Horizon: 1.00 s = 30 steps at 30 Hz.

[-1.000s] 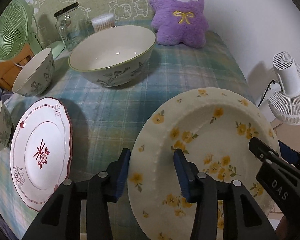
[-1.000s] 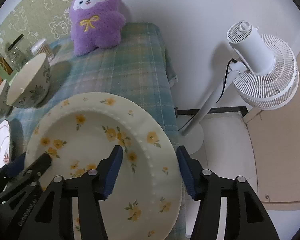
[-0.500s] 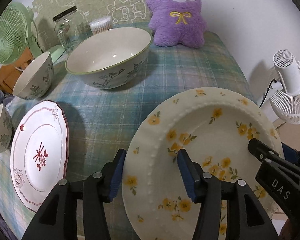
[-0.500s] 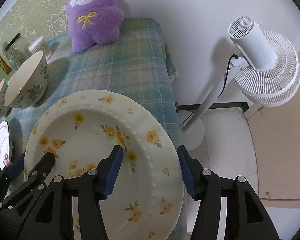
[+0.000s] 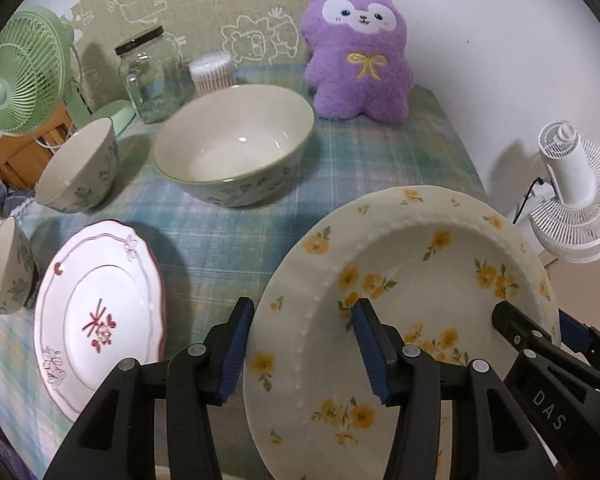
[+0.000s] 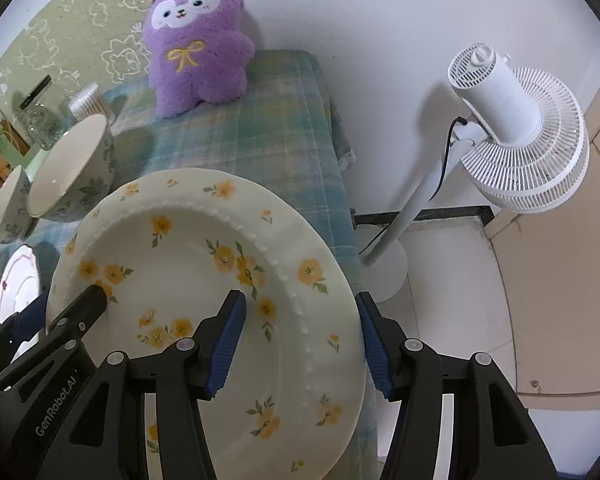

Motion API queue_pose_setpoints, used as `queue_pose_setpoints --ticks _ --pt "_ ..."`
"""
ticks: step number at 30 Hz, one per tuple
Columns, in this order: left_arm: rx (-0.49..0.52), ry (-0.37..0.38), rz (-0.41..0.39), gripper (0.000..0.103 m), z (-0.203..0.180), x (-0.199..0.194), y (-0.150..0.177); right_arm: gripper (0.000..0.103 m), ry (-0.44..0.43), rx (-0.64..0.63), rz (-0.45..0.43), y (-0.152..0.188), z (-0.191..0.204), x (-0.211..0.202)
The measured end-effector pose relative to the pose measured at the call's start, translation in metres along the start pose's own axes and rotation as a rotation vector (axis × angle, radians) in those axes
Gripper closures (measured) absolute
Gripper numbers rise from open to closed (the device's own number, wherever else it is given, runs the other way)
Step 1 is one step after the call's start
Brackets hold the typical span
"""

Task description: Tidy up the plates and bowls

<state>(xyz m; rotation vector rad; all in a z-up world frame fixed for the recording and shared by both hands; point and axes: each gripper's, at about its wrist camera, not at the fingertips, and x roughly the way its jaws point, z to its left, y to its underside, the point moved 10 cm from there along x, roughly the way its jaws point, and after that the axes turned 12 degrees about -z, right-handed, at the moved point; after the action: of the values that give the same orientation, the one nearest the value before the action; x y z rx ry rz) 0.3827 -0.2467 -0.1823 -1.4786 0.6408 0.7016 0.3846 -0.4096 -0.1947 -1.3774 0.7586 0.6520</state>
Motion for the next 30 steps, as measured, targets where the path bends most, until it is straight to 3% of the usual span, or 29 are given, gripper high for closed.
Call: queue_pose_setpoints --ticks 12,30 --pt "-0.013 0.006 -0.054 0.051 0.033 -0.053 0.007 0.044 0.0 -0.006 -0.04 0.014 0.029 -0.057" --pt "0.049 0.011 0.001 0.051 0.094 -0.105 0.101 0.044 0.024 0.011 0.026 0.127 0.079 -0.114"
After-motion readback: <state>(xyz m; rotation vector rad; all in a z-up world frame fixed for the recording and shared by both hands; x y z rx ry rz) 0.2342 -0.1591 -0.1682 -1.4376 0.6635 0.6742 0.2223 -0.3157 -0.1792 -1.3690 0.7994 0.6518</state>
